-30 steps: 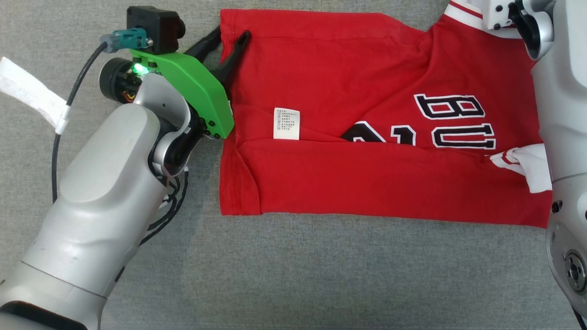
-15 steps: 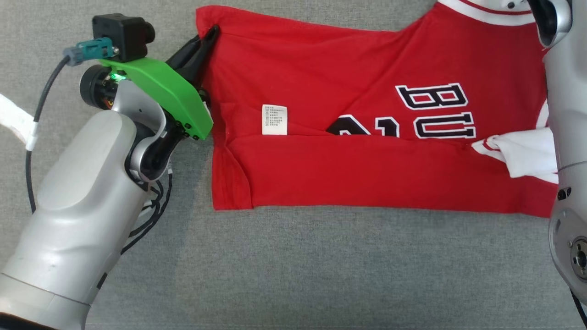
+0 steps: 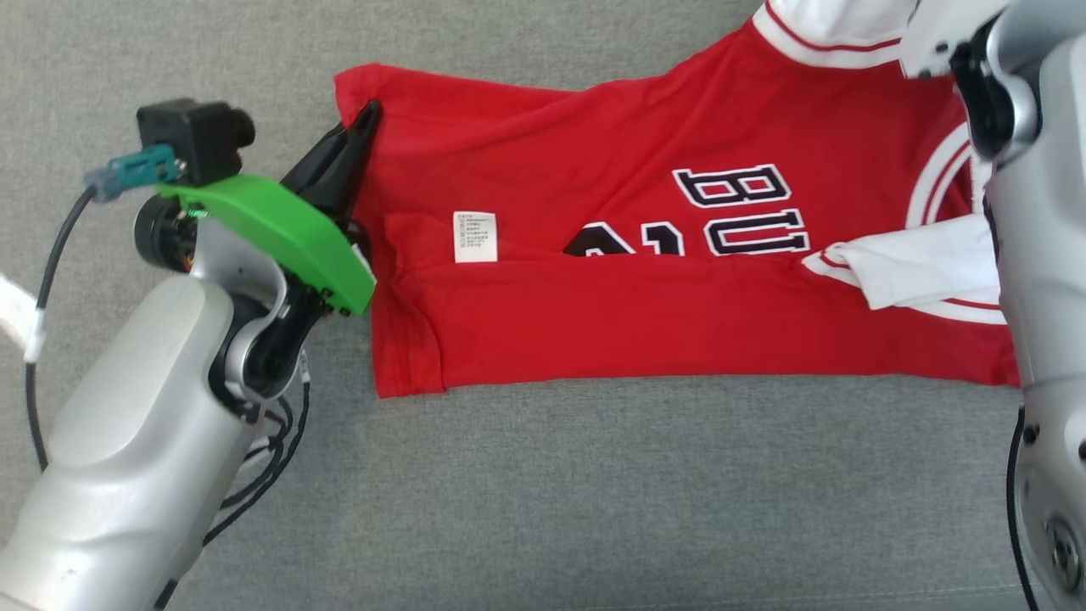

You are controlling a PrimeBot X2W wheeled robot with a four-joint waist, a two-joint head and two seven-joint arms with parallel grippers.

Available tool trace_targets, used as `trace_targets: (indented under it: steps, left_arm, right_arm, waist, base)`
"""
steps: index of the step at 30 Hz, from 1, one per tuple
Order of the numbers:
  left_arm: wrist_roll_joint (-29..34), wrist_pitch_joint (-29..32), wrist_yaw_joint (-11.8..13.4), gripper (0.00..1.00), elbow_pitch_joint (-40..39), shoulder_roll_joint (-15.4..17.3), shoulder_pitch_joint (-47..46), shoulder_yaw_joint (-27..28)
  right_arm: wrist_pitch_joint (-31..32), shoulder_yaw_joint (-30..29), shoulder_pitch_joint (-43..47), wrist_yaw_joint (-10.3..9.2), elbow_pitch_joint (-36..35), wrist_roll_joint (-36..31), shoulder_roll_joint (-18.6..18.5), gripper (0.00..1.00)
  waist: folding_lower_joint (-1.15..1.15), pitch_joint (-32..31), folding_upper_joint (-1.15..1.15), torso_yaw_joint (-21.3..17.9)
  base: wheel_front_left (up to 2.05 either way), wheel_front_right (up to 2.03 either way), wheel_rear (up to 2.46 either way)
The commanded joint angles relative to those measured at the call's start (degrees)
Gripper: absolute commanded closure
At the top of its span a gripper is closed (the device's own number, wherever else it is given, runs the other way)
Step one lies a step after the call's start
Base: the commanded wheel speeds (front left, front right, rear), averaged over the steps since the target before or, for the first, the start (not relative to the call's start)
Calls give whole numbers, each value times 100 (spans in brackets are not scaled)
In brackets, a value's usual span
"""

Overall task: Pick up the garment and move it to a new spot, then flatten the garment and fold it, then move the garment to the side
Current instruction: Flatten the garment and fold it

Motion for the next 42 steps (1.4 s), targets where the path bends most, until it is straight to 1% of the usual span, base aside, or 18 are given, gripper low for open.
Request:
trace_targets:
  steps: [1,5,9,11,14,20,25,26,27,28,29,31,32,34,37,39,41,42]
  left_arm:
    - [-70,-64,58,100,-139,102,188,50]
    - [-232,-146,198,100,-553,219,754,138]
    - [-355,-172,382,100,-1037,372,1336,159]
    - [-429,-175,476,100,-1283,446,1597,183]
    - [-499,-202,617,100,-1587,583,1957,243]
    - [-663,-216,816,100,-1955,708,2455,299]
    - [-768,-170,936,100,-2040,748,2695,314]
    - [-786,-155,960,100,-2014,758,2735,317]
    - [-794,-144,978,73,-1988,765,2765,312]
    - [-781,-138,995,51,-1953,779,2789,304]
    - [-758,-170,1017,0,-1919,779,2805,310]
    - [-693,-220,1034,0,-1814,794,2837,305]
    - [-509,-351,1035,0,-1771,866,2824,287]
    - [-310,-654,1067,0,-1664,854,2885,304]
    - [111,-1211,1085,0,-1570,913,2972,291]
    - [436,-1551,1125,0,-1499,881,3104,264]
    - [639,-1712,1146,0,-1471,786,3186,301]
    - [808,-1772,1137,0,-1452,716,3245,341]
  right_arm:
    - [9,76,369,-12,-239,241,-43,100]
    - [125,146,1404,-12,-1191,914,-219,100]
    - [403,-50,2602,-11,-2312,1362,-284,100]
    - [562,-206,3110,-11,-2829,1478,-245,100]
    - [772,-426,3759,-11,-3528,1561,-76,100]
    - [1094,-716,4526,-10,-4218,1587,256,100]
    - [1206,-723,4813,-10,-4251,1507,393,100]
    - [1210,-673,4842,-10,-4201,1480,416,67]
    - [1230,-619,4871,-10,-4151,1461,424,12]
    - [1298,-552,4936,-10,-4061,1445,426,0]
    - [1340,-506,4972,-10,-4005,1413,408,0]
    - [1427,-452,4987,-10,-3901,1338,337,0]
    - [1496,-455,5011,-10,-3846,1253,272,0]
    - [1591,-472,4975,-10,-3860,1190,205,0]
    - [1663,-685,4730,-7,-3976,1209,207,0]
    - [1832,-716,4566,-7,-3913,1109,173,0]
    - [2029,-725,4402,-7,-3759,1111,196,0]
    - [2138,-724,4295,-7,-3644,1004,127,0]
  waist:
    - [0,-228,0,-216]
    - [0,-576,0,-374]
    - [0,-812,0,-536]
    - [0,-882,0,-611]
    - [0,-978,0,-722]
    - [0,-1072,0,-820]
    - [0,-1077,0,-852]
    - [0,-1071,0,-857]
    - [0,-1067,0,-861]
    - [0,-1065,0,-863]
    - [0,-1065,0,-863]
    - [0,-1070,0,-862]
    - [0,-1082,0,-859]
    - [0,-1106,0,-855]
    - [0,-1136,0,-860]
    - [0,-1152,0,-856]
    - [0,-1156,0,-822]
    - [0,-1148,0,-779]
  base:
    - [0,0,0]
    - [0,0,0]
    - [0,0,0]
    - [0,0,0]
    - [0,0,0]
    - [0,0,0]
    - [0,0,0]
    - [0,0,0]
    - [0,0,0]
    - [0,0,0]
    - [0,0,0]
    - [0,0,0]
    - [0,0,0]
    - [0,0,0]
    - [0,0,0]
    - [0,0,0]
    - [0,0,0]
    - [0,0,0]
